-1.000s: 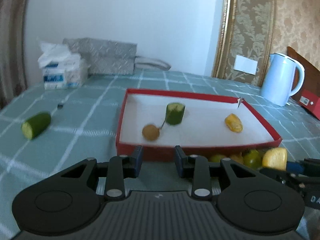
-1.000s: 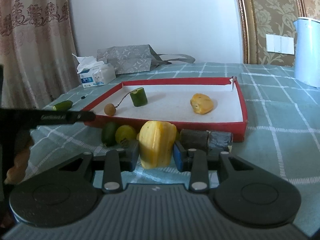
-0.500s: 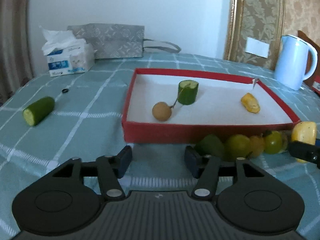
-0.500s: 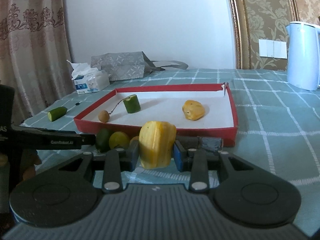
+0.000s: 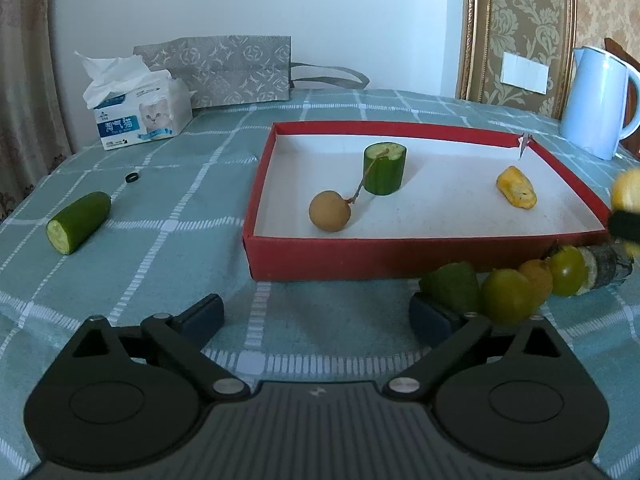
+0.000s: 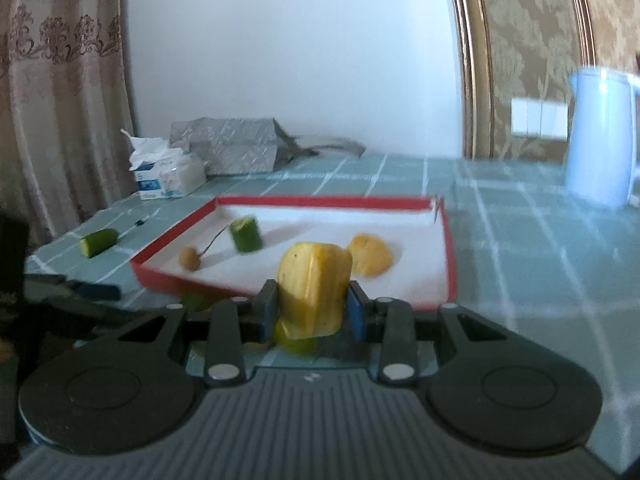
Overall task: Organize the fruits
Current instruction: 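Lower the yellow pepper into the tray beside the mango and open the right tool, then move the right tool to the dark cut log and grasp it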
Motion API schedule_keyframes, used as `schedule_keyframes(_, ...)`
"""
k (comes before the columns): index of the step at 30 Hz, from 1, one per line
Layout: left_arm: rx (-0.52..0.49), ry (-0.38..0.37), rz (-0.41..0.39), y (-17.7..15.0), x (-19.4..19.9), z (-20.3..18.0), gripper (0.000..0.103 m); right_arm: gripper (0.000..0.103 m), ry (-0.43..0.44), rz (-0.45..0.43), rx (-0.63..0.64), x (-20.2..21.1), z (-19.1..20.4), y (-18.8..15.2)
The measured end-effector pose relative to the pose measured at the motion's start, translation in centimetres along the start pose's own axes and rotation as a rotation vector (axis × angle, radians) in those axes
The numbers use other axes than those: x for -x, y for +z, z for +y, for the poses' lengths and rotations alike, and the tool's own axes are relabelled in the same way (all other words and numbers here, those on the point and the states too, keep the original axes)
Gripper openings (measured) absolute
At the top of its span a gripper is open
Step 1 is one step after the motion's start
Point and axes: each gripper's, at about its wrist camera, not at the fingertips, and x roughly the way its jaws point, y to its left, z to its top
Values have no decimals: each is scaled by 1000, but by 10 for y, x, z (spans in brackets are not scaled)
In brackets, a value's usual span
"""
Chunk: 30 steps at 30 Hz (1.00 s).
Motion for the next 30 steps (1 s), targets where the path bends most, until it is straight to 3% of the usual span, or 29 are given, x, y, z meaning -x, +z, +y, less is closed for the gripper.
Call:
schedule_keyframes(9,-2,5,4,0,0,0,102,34,18,103,20,-63,-8,38)
schedule_keyframes(15,-2,5,4,0,0,0,102,34,13,184,74,-101,9,40)
schedule_keyframes(27,-2,5,4,0,-1,0,102,34,-55,329,38,-157,14,43)
schedule_keyframes(28,-2,5,3,0,-1,0,102,35,-61,333,43,-159,15,44)
schedule_keyframes(30,-2,5,3,0,-1,0,102,49,-74,335,45,-162,17,45)
